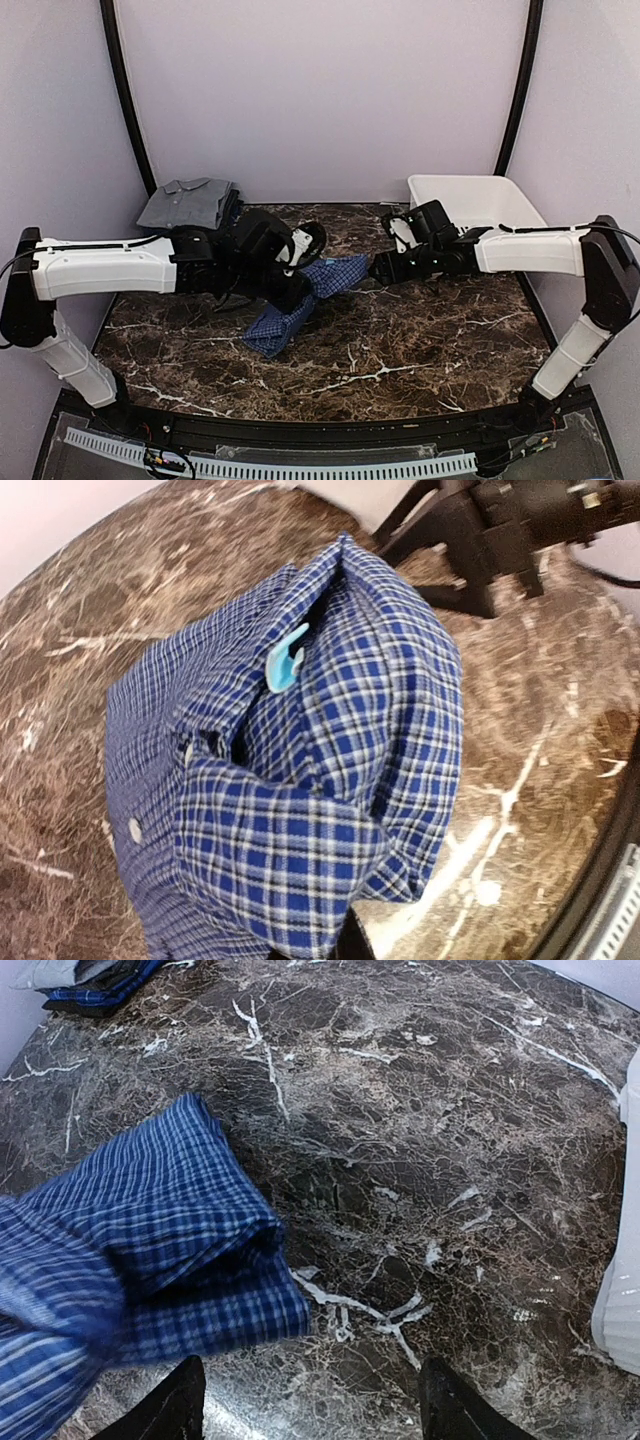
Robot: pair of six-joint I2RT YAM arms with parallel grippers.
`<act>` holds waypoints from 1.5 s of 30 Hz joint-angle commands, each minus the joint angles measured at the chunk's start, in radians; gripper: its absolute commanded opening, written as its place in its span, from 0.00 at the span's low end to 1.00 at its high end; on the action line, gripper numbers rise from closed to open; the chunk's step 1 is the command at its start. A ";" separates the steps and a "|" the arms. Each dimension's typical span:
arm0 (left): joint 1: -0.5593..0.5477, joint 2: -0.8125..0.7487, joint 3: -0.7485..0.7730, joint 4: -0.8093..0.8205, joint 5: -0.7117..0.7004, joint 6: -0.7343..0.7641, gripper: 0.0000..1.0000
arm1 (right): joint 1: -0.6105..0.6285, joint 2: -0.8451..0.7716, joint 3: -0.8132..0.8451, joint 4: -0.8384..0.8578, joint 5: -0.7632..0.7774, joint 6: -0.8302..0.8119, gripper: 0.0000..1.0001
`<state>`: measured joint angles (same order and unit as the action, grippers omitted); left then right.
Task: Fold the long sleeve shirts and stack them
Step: Pick up the square-folded shirt from the center of the board, then flatten out the crumpled shirt at the center of the board.
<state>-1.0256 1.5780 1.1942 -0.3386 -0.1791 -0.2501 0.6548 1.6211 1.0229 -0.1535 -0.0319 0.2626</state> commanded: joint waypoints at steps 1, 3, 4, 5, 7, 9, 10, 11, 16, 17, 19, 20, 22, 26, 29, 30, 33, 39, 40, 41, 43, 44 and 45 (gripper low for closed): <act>-0.005 -0.111 -0.009 0.045 0.227 0.092 0.00 | 0.007 -0.076 -0.031 0.042 -0.010 -0.002 0.70; -0.005 -0.147 -0.023 0.042 0.338 0.112 0.00 | 0.007 -0.105 -0.049 0.033 -0.007 -0.001 0.70; -0.001 -0.172 -0.040 0.042 0.384 0.112 0.00 | 0.008 -0.121 -0.058 0.028 -0.005 0.000 0.70; 0.006 -0.184 -0.051 0.043 0.405 0.111 0.00 | 0.008 -0.136 -0.069 0.023 -0.003 0.001 0.70; 0.053 -0.205 -0.095 0.051 0.495 0.097 0.00 | 0.008 -0.168 -0.090 0.017 -0.006 0.002 0.71; 0.120 -0.208 -0.151 0.071 0.555 0.075 0.00 | 0.008 -0.191 -0.110 0.025 -0.021 0.003 0.71; 0.161 -0.199 -0.180 0.078 0.578 0.068 0.02 | 0.008 -0.196 -0.119 0.029 -0.030 0.003 0.72; 0.178 -0.191 -0.191 0.091 0.582 0.063 0.03 | 0.008 -0.200 -0.125 0.033 -0.039 0.003 0.72; 0.226 -0.080 -0.175 0.110 0.639 0.031 0.12 | 0.035 -0.203 -0.135 0.037 -0.066 -0.018 0.75; 0.226 -0.061 -0.168 0.115 0.669 0.030 0.20 | 0.043 -0.203 -0.135 0.036 -0.067 -0.025 0.76; 0.226 -0.049 -0.161 0.133 0.705 0.017 0.28 | 0.056 -0.203 -0.136 0.034 -0.076 -0.037 0.78; 0.226 -0.049 -0.161 0.139 0.716 0.009 0.31 | 0.059 -0.203 -0.139 0.034 -0.080 -0.041 0.79; 0.226 -0.047 -0.166 0.165 0.737 -0.001 0.37 | 0.063 -0.197 -0.140 0.034 -0.085 -0.045 0.81; 0.226 -0.025 -0.156 0.172 0.765 -0.014 0.45 | 0.068 -0.180 -0.138 0.029 -0.095 -0.046 0.81; 0.226 -0.015 -0.148 0.189 0.786 -0.031 0.45 | 0.083 -0.176 -0.132 0.025 -0.095 -0.048 0.82; 0.226 -0.013 -0.146 0.198 0.793 -0.034 0.45 | 0.089 -0.176 -0.129 0.023 -0.094 -0.051 0.82; 0.226 -0.011 -0.133 0.214 0.812 -0.050 0.46 | 0.100 -0.172 -0.130 0.019 -0.090 -0.056 0.81; 0.226 -0.003 -0.129 0.223 0.803 -0.071 0.34 | 0.101 -0.161 -0.137 0.015 -0.076 -0.056 0.81; 0.226 -0.004 -0.131 0.223 0.789 -0.075 0.31 | 0.101 -0.159 -0.135 0.015 -0.072 -0.056 0.81; 0.226 -0.003 -0.131 0.224 0.783 -0.077 0.26 | 0.101 -0.155 -0.133 0.012 -0.069 -0.056 0.81; 0.226 0.001 -0.131 0.214 0.756 -0.078 0.18 | 0.101 -0.146 -0.130 0.011 -0.067 -0.056 0.81; 0.226 0.006 -0.127 0.211 0.743 -0.078 0.16 | 0.101 -0.141 -0.128 0.011 -0.068 -0.056 0.81; 0.227 0.007 -0.126 0.205 0.738 -0.079 0.13 | 0.101 -0.133 -0.126 0.008 -0.070 -0.056 0.81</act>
<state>-0.7959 1.5768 1.0431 -0.1345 0.5926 -0.3252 0.7479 1.4635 0.8925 -0.1570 -0.1104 0.2173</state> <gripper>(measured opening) 0.172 0.814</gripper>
